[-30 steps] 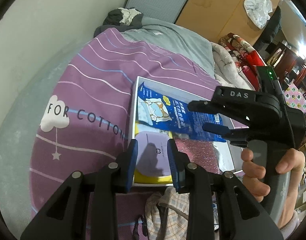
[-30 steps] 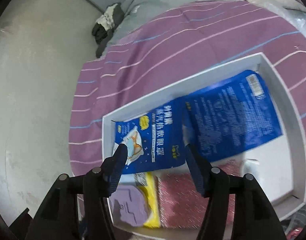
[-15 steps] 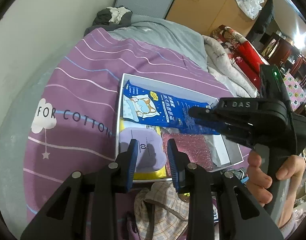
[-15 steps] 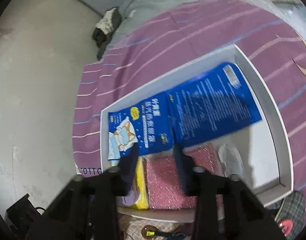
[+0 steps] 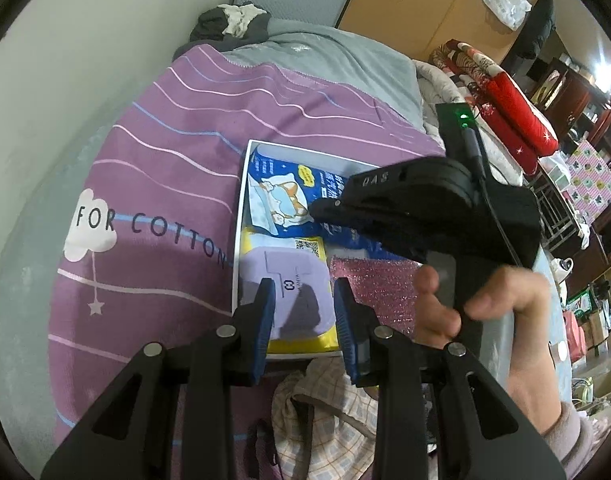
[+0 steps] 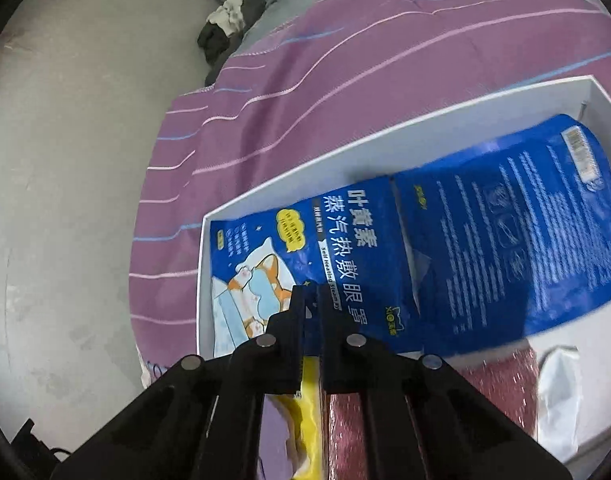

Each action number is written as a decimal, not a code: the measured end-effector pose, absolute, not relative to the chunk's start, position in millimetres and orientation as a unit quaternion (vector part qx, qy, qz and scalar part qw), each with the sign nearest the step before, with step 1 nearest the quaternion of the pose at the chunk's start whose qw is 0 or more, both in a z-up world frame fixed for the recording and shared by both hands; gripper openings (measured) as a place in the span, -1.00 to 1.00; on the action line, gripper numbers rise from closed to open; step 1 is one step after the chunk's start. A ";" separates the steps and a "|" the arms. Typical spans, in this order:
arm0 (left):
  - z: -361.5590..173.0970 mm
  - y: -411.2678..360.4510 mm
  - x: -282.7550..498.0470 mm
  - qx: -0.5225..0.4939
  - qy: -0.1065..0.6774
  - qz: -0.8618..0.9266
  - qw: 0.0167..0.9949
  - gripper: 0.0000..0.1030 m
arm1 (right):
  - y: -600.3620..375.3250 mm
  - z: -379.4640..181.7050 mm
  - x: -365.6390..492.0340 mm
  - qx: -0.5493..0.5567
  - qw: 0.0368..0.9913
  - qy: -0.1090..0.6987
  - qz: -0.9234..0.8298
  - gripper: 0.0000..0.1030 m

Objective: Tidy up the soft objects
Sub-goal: 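Press the blue packets flat inside the box with the right gripper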

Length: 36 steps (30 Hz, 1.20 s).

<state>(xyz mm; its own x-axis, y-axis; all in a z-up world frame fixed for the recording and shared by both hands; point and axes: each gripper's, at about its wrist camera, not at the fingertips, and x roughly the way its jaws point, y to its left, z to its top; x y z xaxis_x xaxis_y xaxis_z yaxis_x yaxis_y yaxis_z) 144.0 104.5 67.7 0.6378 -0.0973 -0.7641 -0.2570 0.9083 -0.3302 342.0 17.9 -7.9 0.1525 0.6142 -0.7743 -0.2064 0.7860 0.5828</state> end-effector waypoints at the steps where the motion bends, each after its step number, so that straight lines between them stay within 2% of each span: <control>1: 67.6 104.3 144.1 -0.209 0.424 0.046 0.880 -0.38 | 15.8 -11.9 346.6 0.190 0.729 0.596 0.277 -1.00; 4: 68.0 105.6 144.2 -0.210 0.425 0.048 0.879 -0.38 | 5.9 -20.6 353.3 0.226 0.707 0.607 0.283 -1.00; 12: 68.7 111.2 141.7 -0.217 0.422 0.053 0.879 -0.38 | -1.7 -21.8 341.8 0.241 0.719 0.576 0.305 -1.00; 20: 71.3 127.6 128.0 -0.233 0.411 0.061 0.879 -0.38 | 19.8 26.4 322.5 0.201 0.719 0.561 0.358 -0.94; 25: 63.6 141.2 124.5 -0.256 0.418 0.070 0.869 -0.38 | 55.9 -0.5 320.7 0.140 0.679 0.635 0.340 -0.96; 32: 57.5 148.9 124.8 -0.269 0.426 0.079 0.860 -0.38 | 47.2 -33.5 333.9 0.233 0.662 0.637 0.320 -1.00; 36: 57.8 144.2 128.6 -0.259 0.430 0.076 0.862 -0.38 | 57.2 -31.3 337.7 0.217 0.672 0.631 0.322 -1.00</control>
